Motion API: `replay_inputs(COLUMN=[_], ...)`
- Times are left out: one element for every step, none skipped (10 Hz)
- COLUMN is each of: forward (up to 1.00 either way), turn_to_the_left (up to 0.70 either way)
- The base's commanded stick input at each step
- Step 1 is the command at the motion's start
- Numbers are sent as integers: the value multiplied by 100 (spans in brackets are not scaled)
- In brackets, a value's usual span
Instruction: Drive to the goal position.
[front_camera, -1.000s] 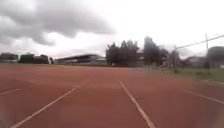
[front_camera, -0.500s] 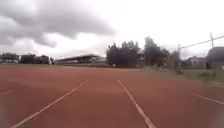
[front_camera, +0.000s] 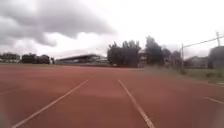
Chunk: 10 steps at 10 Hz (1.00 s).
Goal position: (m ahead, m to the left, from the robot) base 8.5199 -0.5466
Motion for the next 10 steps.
replay_inputs(forward=[70, 70, 70, 70, 70, 70, 70, 70, 70, 70], turn_to_the_left=[0, 0, 0, 0, 0, 0, 0, 0, 0, 0])
